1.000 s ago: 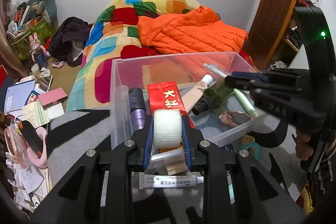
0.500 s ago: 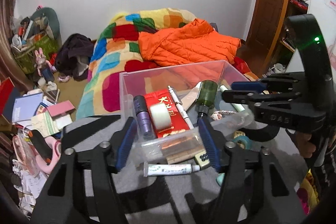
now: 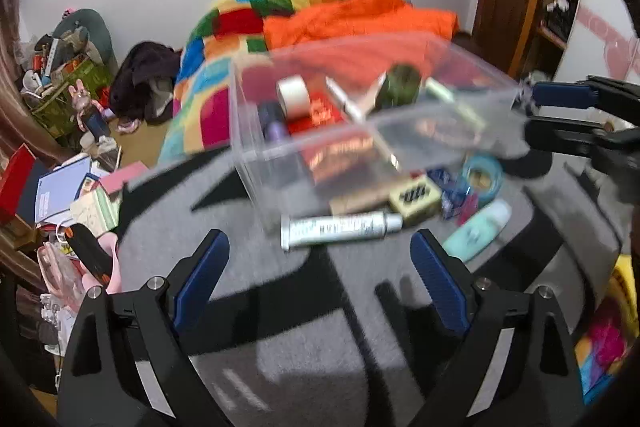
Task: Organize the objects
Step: 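Withdraw both open tools from the box toward the remaining items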
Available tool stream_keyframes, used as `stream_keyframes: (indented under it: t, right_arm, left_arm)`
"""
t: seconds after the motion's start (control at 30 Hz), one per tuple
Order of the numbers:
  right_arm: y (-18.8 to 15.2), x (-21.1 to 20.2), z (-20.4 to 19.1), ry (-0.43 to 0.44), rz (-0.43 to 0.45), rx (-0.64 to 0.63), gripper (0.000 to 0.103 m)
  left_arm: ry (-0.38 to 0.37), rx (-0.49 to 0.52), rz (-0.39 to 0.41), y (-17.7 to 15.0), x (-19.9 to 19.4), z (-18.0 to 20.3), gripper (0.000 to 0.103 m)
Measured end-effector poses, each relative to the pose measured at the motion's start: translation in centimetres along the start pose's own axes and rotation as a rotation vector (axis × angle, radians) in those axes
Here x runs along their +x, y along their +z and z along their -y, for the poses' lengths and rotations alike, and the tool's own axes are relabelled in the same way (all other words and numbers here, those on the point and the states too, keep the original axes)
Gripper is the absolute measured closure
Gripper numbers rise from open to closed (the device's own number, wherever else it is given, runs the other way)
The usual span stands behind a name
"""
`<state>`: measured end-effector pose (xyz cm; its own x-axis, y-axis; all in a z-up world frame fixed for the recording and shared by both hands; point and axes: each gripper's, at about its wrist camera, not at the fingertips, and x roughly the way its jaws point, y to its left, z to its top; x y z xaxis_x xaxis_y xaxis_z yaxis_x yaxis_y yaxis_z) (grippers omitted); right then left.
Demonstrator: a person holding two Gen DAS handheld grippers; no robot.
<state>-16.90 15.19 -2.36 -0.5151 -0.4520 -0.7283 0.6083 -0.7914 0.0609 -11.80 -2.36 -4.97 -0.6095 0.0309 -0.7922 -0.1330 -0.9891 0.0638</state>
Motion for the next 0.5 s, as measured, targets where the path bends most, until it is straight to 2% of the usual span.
stream_keyframes:
  t: [0.1, 0.27, 0.5]
  right_arm:
    - [-1.7, 0.7, 0.1, 0.018, -0.04, 0.021, 0.037]
    - [-4.0, 2.5, 0.0, 0.054, -0.114, 0.072, 0.036]
    - [-5.0, 4.5, -1.5, 0.086, -0.167, 0.062, 0.036]
  left_arm:
    - [-0.015, 0.006, -0.053, -0.3, 1.6, 0.1, 0.01]
    - [0.001, 0.033, -0.071, 0.5, 3.0, 0.8, 0.01]
    - [-0.017, 0.028, -0.143, 1.1, 5.7, 1.3, 0.008]
